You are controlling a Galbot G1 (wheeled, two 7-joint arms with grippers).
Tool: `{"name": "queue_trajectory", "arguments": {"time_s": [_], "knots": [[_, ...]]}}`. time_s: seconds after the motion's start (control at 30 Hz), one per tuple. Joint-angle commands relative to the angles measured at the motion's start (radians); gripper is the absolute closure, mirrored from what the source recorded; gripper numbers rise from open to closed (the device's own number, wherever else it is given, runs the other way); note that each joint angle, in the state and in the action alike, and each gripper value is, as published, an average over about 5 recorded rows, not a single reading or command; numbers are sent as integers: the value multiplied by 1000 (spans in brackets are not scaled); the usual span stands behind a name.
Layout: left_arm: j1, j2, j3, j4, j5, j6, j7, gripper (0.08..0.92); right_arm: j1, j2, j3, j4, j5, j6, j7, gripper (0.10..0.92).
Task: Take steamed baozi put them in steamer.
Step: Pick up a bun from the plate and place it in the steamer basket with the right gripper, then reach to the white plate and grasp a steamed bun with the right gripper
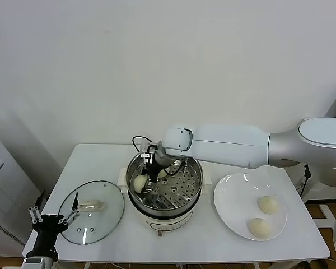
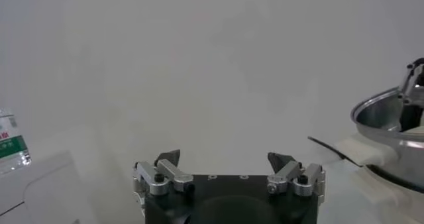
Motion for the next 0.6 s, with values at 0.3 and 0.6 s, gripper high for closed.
{"name": "queue_trajectory", "arguments": {"time_s": [0.3, 0.6], "knots": [[-5, 0, 11, 0, 5, 5, 0, 177, 290, -347, 6, 25, -185, 120, -431, 203], [-18, 12, 25, 5, 13, 21, 0, 177, 241, -637, -33, -48, -527, 340, -657, 203]]}}
